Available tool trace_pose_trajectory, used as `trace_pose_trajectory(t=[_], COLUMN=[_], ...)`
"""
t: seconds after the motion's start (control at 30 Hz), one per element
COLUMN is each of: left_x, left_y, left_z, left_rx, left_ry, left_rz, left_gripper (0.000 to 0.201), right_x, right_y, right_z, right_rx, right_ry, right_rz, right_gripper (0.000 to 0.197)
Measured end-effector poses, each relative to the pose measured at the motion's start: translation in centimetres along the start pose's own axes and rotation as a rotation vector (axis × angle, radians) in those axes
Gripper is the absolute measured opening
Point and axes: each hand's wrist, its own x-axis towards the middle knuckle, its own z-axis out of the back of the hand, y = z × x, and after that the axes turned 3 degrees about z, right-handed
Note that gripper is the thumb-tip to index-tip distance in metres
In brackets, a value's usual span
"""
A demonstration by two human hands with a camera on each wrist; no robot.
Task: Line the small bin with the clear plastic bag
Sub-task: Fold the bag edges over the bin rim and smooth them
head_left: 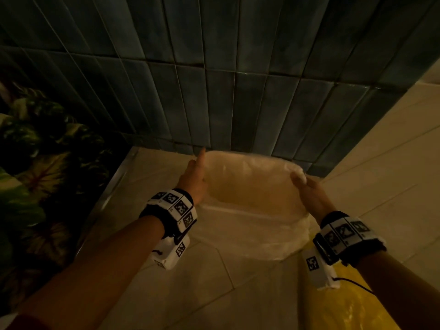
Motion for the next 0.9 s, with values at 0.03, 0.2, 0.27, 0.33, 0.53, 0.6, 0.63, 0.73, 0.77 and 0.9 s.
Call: trace_pose_trajectory(t=[0.03, 0.2, 0.27, 0.33, 0.53, 0.6, 0.63, 0.73, 0.77, 0.9], left_x=[0.0, 0.0, 0.1, 0.0, 0.0, 0.1, 0.2, 0.3, 0.4, 0.6], left_y=[0.0, 0.0, 0.3, 0.6, 1.3, 1.2, 1.1, 1.0, 1.1, 1.3], left_z=[-0.1, 0.1, 0.4, 0.6, 1.5, 1.8, 2.0, 2.4, 2.5, 2.4], left_rx=[0.016, 0.054, 0.057, 0.073, 0.107, 0.135, 0.151, 0.171, 0.179, 0.176], left_ry=[-0.008, -0.001, -0.019, -0.038, -0.055, -0.062, -0.067, -0.07, -0.071, -0.081], left_rz=[0.005, 0.048, 0.06, 0.079, 0.125, 0.124, 0.12, 0.123, 0.125, 0.123], left_gripper=[0.083, 0.082, 0.079, 0.077, 0.073, 0.074, 0.074, 0.071, 0.071, 0.072], right_x=[-0.1, -2.2, -3.1, -3.3, -2.5, -2.3, -2.2, -2.5, -2.5, -2.3], right_y=[-0.1, -0.8, -1.8, -2.8, -3.9, -4.8, -5.3, -6.5, -6.6, -4.7], right_z=[0.2, 1.7, 1.8, 1.5, 2.1, 3.2, 3.7, 4.7, 4.9, 5.3], right_rx=[0.014, 0.285, 0.294, 0.115, -0.003, 0.036, 0.065, 0.062, 0.038, -0.032], right_ry=[0.025, 0.184, 0.173, 0.167, -0.042, -0.098, -0.122, -0.13, -0.104, -0.102], right_rz=[-0.054, -0.142, -0.036, 0.079, 0.152, 0.127, 0.11, 0.051, 0.035, 0.081], right_gripper=[0.067, 0.065, 0.036, 0.023, 0.009, 0.008, 0.008, 0.006, 0.006, 0.027])
